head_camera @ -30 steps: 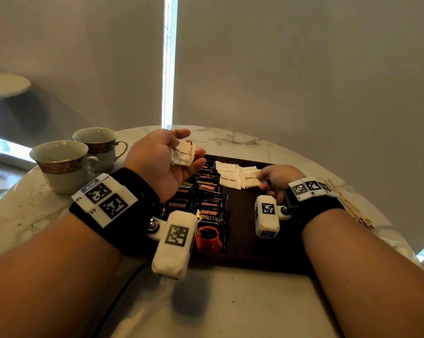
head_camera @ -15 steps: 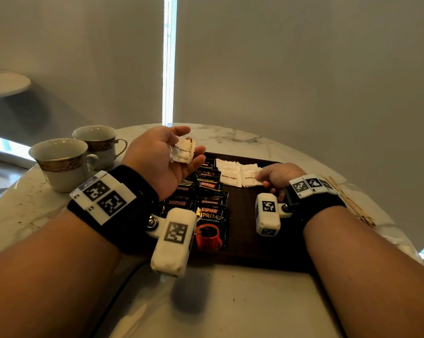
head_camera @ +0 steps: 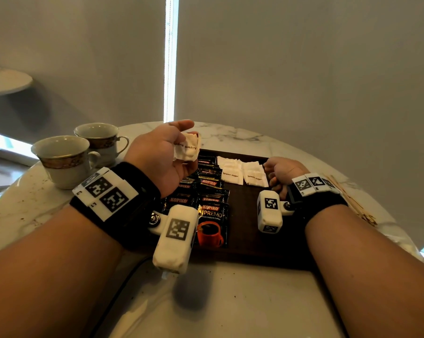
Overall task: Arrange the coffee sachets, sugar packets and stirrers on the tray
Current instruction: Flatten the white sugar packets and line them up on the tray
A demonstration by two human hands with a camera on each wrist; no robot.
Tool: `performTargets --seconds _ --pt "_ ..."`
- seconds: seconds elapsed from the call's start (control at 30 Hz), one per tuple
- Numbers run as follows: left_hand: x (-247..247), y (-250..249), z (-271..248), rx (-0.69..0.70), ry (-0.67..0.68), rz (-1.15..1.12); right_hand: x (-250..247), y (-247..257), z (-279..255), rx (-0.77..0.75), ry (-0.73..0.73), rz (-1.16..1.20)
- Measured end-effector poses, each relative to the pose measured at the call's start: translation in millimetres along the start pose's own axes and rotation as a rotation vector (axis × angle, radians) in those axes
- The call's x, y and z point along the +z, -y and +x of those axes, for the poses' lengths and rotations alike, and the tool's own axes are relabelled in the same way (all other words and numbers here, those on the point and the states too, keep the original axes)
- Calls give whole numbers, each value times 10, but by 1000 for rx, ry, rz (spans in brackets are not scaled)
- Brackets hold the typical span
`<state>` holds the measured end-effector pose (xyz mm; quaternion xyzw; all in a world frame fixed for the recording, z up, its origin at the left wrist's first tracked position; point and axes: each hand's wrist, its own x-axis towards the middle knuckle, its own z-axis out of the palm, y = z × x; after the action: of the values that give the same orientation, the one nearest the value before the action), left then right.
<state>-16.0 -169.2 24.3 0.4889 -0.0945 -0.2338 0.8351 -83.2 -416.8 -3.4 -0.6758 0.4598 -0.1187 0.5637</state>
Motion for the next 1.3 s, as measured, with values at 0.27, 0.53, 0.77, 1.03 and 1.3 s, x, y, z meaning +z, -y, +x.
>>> performTargets --seconds 0.27,0.53,0.77,1.03,1.3 --pt "-24 4 -26 92 124 16 -15 23 -78 -21 -21 124" --pt "-14 -16 -75 87 142 0 115 292 -360 -365 230 255" --pt "5 21 -83 131 147 66 301 352 -829 -574 736 210" --pt "0 17 -77 127 124 31 353 352 -864 -582 627 195" --pt "-18 12 -43 61 120 69 378 374 -837 -570 497 325"
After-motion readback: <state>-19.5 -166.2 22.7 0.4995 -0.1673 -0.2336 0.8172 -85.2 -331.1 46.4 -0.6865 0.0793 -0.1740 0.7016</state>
